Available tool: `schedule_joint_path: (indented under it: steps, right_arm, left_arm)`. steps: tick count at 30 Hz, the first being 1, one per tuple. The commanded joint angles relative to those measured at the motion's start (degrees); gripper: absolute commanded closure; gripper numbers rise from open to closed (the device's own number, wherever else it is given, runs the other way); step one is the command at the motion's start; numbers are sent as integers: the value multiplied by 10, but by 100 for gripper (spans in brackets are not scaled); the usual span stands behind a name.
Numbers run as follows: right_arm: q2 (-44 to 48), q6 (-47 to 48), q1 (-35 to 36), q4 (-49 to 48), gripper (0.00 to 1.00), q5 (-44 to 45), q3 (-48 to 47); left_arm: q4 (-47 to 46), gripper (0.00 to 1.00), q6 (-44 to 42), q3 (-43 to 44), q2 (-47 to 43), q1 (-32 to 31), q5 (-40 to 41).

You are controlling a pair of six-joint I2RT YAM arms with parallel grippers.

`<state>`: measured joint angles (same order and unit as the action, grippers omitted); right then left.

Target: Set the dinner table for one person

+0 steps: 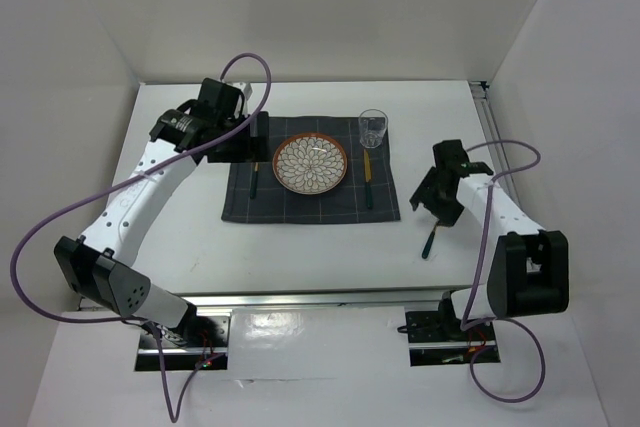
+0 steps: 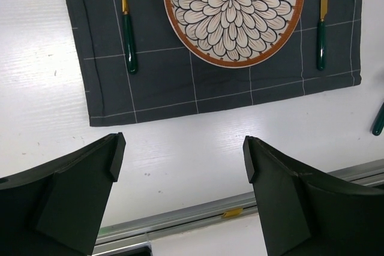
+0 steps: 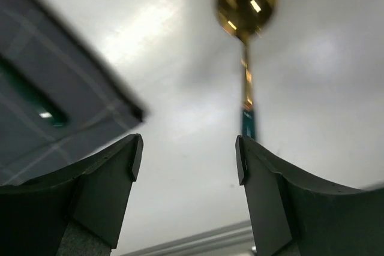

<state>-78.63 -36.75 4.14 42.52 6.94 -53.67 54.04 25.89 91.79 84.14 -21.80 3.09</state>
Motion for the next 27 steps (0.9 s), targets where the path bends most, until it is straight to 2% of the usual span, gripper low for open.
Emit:
schedule_joint_path:
  steps: [1,6,11,17,21,22,25,26,27]
  right_arm:
    - [8,-70,-8,53,25,-4,39]
    - [-18,-99,-8,59,25,-31,50]
    - [-30,-139,-8,72,25,15,72]
    - [-35,-144,-8,38,25,1,103]
    - [-59,-144,-13,5,39,1,115]
    - [-67,-139,-13,5,49,6,115]
    - [-67,-126,-5,-1,66,13,96]
    - [-58,-120,0,-1,78,25,80]
    - [-46,-120,15,5,82,51,70]
  left_arm:
    - [-7,1,7,-1,-5,-3,3]
    - [-7,1,7,-1,1,-3,3]
    - [-7,1,7,-1,1,-3,9]
    - [-7,1,7,-6,1,-3,9]
    - [-12,1,7,-12,1,-3,15]
    - [-12,1,7,-12,-5,-3,20]
    - [-7,1,7,-5,-6,-3,25]
    - [-7,1,7,2,-6,-3,25]
    - [-7,1,7,2,-6,-3,25]
